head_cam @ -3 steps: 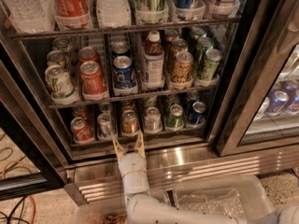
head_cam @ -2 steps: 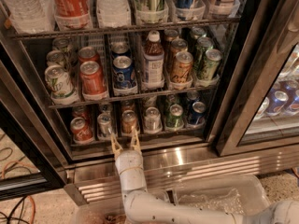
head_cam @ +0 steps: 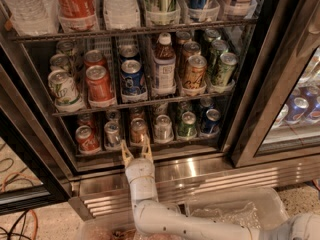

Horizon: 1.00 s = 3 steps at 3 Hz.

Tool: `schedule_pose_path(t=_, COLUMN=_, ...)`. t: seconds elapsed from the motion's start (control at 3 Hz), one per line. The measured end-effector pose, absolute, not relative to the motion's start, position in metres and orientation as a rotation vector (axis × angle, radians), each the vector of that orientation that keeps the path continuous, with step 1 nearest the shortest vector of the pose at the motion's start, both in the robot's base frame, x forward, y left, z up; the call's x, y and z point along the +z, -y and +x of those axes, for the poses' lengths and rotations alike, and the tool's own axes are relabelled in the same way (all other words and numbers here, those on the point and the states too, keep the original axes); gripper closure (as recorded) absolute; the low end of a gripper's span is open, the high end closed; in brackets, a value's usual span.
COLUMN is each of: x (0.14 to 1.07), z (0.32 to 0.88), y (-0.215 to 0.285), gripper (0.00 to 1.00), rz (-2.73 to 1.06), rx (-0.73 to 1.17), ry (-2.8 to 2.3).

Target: Pick orange can from bottom shelf of fridge

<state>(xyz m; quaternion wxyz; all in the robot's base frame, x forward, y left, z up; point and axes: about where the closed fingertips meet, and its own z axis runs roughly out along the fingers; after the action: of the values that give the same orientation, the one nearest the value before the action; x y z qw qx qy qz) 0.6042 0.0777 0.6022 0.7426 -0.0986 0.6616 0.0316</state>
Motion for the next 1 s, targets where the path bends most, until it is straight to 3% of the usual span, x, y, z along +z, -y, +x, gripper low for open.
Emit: schedule_pose_path(t=1.0, x=0.609, z=0.633, y=-0.073, gripper=0.38, rz=-0.198, rx=0.05, ry=-1.448)
